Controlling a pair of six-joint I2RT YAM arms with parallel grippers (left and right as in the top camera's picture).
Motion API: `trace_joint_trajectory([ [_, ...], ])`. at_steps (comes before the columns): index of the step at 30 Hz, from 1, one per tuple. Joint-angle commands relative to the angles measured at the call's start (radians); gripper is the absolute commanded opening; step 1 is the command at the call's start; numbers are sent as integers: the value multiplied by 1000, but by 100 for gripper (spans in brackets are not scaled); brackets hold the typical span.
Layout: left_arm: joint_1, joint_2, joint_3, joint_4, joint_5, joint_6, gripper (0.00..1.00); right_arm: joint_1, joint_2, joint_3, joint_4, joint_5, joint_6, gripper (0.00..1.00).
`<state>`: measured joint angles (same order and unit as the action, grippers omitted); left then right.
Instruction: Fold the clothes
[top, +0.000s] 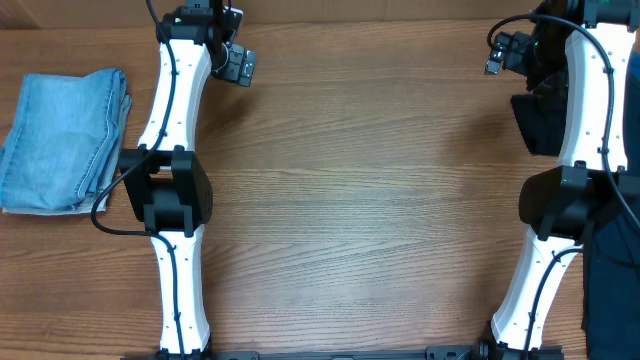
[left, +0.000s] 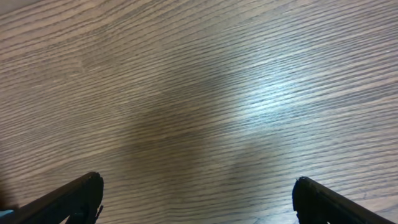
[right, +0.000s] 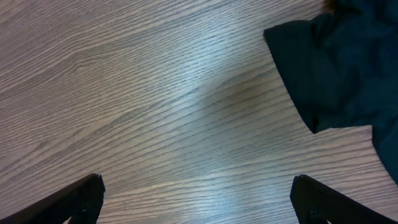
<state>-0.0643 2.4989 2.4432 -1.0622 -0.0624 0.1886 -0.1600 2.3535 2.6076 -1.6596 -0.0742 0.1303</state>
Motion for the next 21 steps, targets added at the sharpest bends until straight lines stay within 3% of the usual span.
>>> trace_joint_trajectory([
  [1,-3,-8,10,0,11,-17,100,5,-25,12,5,2,1,100],
  [13,-2,-8,10,0,11,-17,100,5,-37,14,5,2,1,100],
  [21,-2,-8,10,0,11,-17,100,91,-285,143,5,2,1,100],
])
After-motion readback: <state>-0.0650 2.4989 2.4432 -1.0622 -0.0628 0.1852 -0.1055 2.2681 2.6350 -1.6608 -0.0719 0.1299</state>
